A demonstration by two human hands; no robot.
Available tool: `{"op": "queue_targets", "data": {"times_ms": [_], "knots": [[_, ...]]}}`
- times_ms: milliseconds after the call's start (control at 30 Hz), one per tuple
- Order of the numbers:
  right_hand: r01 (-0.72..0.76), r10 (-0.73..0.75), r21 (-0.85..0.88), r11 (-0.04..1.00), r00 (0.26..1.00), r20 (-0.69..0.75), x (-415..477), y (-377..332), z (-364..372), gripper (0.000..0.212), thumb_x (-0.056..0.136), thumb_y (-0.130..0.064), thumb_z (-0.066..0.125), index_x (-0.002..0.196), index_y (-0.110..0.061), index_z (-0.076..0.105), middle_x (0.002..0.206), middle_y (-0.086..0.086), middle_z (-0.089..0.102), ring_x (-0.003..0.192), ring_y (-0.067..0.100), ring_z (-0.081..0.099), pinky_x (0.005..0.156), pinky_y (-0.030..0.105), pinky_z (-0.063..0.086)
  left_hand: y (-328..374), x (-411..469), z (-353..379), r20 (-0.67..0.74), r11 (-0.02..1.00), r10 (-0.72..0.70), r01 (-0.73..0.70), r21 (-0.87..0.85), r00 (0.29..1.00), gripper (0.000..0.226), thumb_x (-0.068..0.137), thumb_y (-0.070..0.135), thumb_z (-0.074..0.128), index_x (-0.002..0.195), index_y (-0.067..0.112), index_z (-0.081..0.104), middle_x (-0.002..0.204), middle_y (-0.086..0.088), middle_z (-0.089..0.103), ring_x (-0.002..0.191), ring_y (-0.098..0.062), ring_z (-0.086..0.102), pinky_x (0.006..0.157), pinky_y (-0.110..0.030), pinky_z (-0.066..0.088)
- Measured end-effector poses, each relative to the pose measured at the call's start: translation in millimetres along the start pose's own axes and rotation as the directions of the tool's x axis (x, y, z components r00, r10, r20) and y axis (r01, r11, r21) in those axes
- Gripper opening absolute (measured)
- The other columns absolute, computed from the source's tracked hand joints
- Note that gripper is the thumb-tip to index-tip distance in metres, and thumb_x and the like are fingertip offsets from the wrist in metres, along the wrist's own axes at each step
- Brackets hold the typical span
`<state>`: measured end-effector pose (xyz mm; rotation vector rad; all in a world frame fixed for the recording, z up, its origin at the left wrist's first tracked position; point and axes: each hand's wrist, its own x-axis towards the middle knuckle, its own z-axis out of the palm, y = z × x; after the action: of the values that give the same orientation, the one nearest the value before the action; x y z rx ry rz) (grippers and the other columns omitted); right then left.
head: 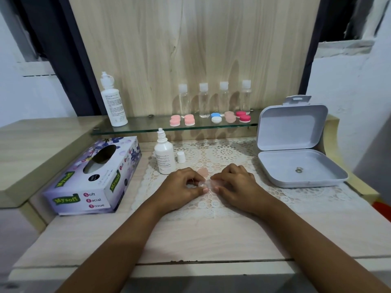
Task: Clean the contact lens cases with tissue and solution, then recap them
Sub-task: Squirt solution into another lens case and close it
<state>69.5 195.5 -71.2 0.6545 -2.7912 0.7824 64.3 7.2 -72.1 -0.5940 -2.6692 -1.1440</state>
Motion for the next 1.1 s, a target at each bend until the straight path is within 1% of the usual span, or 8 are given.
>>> {"op": "queue_targets", "data": {"times_ms": [100, 267, 400, 467, 700, 767, 900, 1100], "knots": [[-0.003, 0.003, 0.021, 1.000, 1.000, 0.021, -0.5, -0.7, -0.5, 0.047, 0.085, -0.042, 0.043, 0.130, -0.031, 0.051, 0.104, -0.012, 0.039, 0.108, 0.009, 0.034, 0.089, 0.028, 0.021, 1.1, -0.1, 0.3, -0.005, 1.000, -0.003, 0.003, 0.007, 1.000, 0.021, 0.076, 0.025, 0.076, 0.094, 0.015, 0.070, 0.094, 0.005, 0.065, 0.090, -0.006, 0.060, 0.085, -0.021, 0.048], [0.023, -0.023, 0.098, 0.995, 1.000, 0.005, -2.0, -1.8, -2.2, 0.062, 0.076, -0.040, 0.037, 0.137, -0.029, 0.041, 0.106, -0.015, 0.054, 0.112, 0.009, 0.046, 0.103, 0.040, 0.030, 1.8, 0.0, 0.2, -0.008, 1.000, -0.001, 0.001, 0.023, 1.000, 0.021, 0.076, 0.025, 0.076, 0.094, 0.016, 0.070, 0.095, 0.003, 0.065, 0.091, -0.008, 0.060, 0.086, -0.024, 0.048], [-0.012, 0.017, 0.105, 0.994, 0.999, -0.046, -1.9, -2.0, -1.4, 0.069, 0.074, -0.054, 0.058, 0.136, -0.028, 0.041, 0.098, -0.016, 0.049, 0.101, 0.005, 0.042, 0.101, 0.038, 0.034, 2.7, -0.3, -0.1, -0.008, 0.999, -0.001, 0.001, 0.039, 1.000, 0.021, 0.076, 0.027, 0.076, 0.094, 0.016, 0.070, 0.094, 0.005, 0.065, 0.090, -0.006, 0.059, 0.084, -0.021, 0.047], [-0.021, 0.029, 0.112, 0.994, 0.997, -0.073, -1.7, -1.7, -1.7, 0.058, 0.080, -0.041, 0.067, 0.133, -0.027, 0.046, 0.093, -0.015, 0.048, 0.099, 0.007, 0.042, 0.099, 0.039, 0.036, 3.4, -0.6, -0.4, -0.008, 1.000, -0.001, 0.001, 0.031, 1.000, 0.021, 0.076, 0.026, 0.075, 0.094, 0.016, 0.070, 0.094, 0.005, 0.064, 0.090, -0.006, 0.059, 0.084, -0.021, 0.047], [0.030, -0.018, 0.164, 0.986, 0.997, -0.076, -3.9, -1.5, -1.7, 0.038, 0.087, -0.021, 0.058, 0.125, -0.026, 0.053, 0.101, -0.020, 0.053, 0.109, 0.008, 0.050, 0.102, 0.043, 0.036, 3.5, -1.2, -0.3, -0.014, 1.000, -0.004, 0.004, 0.022, 1.000, 0.021, 0.076, 0.024, 0.076, 0.094, 0.015, 0.070, 0.094, 0.003, 0.065, 0.090, -0.008, 0.060, 0.083, -0.020, 0.047], [0.025, -0.016, 0.163, 0.986, 0.998, -0.056, -5.4, -2.0, -1.6, 0.043, 0.083, -0.025, 0.060, 0.124, -0.027, 0.052, 0.103, -0.019, 0.051, 0.109, 0.006, 0.049, 0.102, 0.043, 0.036, 3.7, -1.2, -0.2, -0.014, 1.000, -0.004, 0.005, 0.017, 1.000, 0.022, 0.076, 0.024, 0.076, 0.095, 0.015, 0.070, 0.095, 0.003, 0.065, 0.090, -0.008, 0.060, 0.084, -0.021, 0.047], [0.024, -0.010, 0.131, 0.991, 0.995, -0.104, -5.0, -1.3, 0.6, 0.061, 0.069, -0.059, 0.061, 0.119, -0.027, 0.052, 0.103, -0.015, 0.045, 0.099, 0.003, 0.046, 0.095, 0.037, 0.040, 3.5, -1.4, -0.6, -0.010, 1.000, -0.002, 0.002, 0.027, 1.000, 0.022, 0.077, 0.024, 0.075, 0.096, 0.014, 0.069, 0.096, 0.003, 0.065, 0.091, -0.009, 0.060, 0.084, -0.020, 0.047], [0.003, 0.005, 0.115, 0.993, 0.998, -0.067, -5.1, -3.8, -2.9, 0.031, 0.085, -0.027, 0.062, 0.114, -0.020, 0.054, 0.099, -0.015, 0.049, 0.103, 0.010, 0.049, 0.097, 0.041, 0.039, 3.7, -0.7, -0.3, -0.010, 0.999, 0.001, 0.000, 0.035, 1.000, 0.021, 0.076, 0.024, 0.076, 0.094, 0.014, 0.069, 0.095, 0.003, 0.065, 0.090, -0.008, 0.060, 0.082, -0.017, 0.047]]}}
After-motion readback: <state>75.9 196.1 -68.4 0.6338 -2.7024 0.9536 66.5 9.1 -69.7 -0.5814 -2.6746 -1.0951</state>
